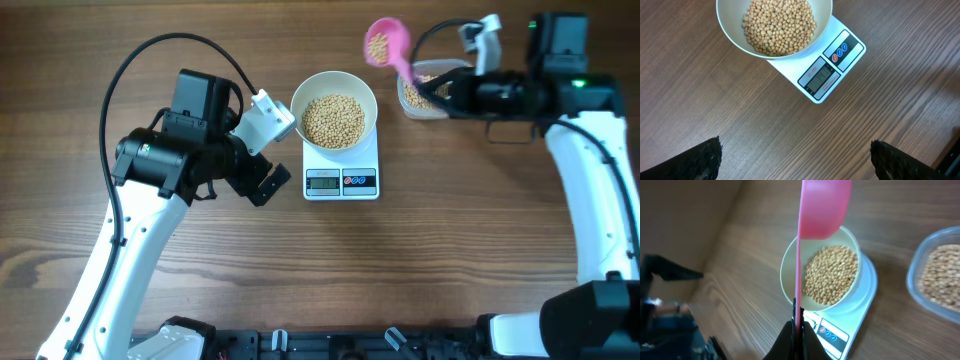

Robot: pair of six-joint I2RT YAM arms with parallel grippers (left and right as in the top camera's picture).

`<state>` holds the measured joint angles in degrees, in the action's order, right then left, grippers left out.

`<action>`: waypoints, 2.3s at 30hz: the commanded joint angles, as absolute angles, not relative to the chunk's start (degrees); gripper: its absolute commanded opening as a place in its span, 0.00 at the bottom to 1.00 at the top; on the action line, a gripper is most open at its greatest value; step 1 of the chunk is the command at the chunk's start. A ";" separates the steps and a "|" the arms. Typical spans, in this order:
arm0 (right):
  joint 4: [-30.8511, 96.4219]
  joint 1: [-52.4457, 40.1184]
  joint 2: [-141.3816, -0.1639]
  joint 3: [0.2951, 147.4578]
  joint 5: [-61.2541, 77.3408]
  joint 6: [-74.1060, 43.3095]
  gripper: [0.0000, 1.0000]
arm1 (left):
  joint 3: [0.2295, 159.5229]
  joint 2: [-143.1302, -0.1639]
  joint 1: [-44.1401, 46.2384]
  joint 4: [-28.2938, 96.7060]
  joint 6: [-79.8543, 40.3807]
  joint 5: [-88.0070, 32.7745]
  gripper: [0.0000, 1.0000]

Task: Scoop item into bowl and weigh 150g on scale

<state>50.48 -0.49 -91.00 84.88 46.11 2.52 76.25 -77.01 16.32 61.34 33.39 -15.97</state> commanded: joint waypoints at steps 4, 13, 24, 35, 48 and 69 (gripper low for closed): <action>52.58 -6.85 -90.52 85.17 37.06 6.20 0.04 | 76.14 -76.27 16.23 61.34 34.28 -16.47 1.00; 55.81 -10.48 -90.54 85.03 29.91 8.29 0.04 | 76.14 -76.27 16.23 61.34 34.28 -16.47 1.00; 55.29 -13.58 -90.54 85.03 21.96 10.59 0.04 | 76.14 -76.27 16.23 61.34 34.28 -16.47 1.00; 54.50 -14.46 -90.54 85.03 21.80 12.67 0.04 | 76.14 -76.27 16.23 61.34 34.28 -16.47 1.00; 53.78 -14.70 -90.54 85.03 20.58 14.24 0.04 | 76.14 -76.27 16.23 61.34 34.28 -16.47 1.00; 53.56 -18.22 -90.54 85.03 13.72 16.45 0.04 | 76.14 -76.27 16.23 61.34 34.26 -16.47 1.00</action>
